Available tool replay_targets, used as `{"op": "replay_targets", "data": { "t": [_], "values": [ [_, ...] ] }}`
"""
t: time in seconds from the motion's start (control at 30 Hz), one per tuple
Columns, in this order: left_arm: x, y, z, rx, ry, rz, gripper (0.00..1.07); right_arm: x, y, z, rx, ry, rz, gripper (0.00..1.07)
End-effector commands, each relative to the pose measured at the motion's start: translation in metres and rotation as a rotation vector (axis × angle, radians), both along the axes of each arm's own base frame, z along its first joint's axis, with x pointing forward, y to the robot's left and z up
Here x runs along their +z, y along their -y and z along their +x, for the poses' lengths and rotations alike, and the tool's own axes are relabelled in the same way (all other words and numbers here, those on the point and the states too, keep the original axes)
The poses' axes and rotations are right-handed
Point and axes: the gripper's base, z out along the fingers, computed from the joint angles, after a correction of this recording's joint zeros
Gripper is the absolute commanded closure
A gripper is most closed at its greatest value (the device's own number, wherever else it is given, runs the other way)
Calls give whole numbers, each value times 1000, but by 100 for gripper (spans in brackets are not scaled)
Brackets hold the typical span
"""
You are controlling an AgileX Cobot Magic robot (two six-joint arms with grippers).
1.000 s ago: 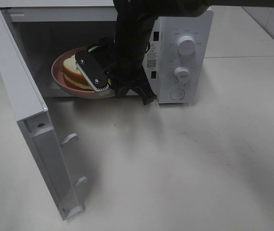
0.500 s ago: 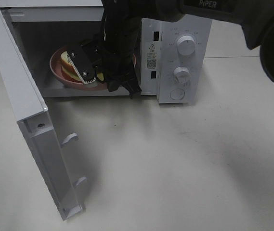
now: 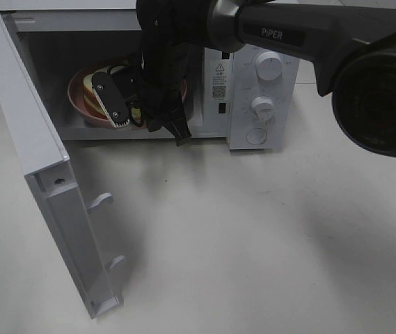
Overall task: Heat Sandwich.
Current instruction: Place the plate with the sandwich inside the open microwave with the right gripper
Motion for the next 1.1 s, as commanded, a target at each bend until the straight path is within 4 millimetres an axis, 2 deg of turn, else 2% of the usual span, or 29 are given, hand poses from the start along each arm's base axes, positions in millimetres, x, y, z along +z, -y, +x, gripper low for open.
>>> {"op": "replay_targets", "data": {
  "t": [0.03, 0.27, 0.43, 0.5, 0.6, 0.67, 1.1],
  "values": [
    [0, 0, -3, 1, 35, 4, 3, 2, 0, 9, -47, 46, 58, 103],
    [0, 0, -3, 1, 35, 4, 3, -5, 0, 17, -84, 67, 108, 99],
    [0, 0, -3, 1, 35, 4, 3, -8, 0, 17, -90, 68, 113, 90],
    [0, 0, -3, 1, 35, 4, 3, -7, 0, 19, -117, 78, 120, 81],
    [0, 0, -3, 1, 35, 4, 3, -7, 1, 19, -125, 84, 116, 74],
    [0, 0, -3, 1, 35, 4, 3, -7, 1, 19, -143, 81, 122, 65],
    [0, 0, -3, 1, 35, 4, 3, 3, 2, 14, -223, 53, 180, 37]
  ]
}}
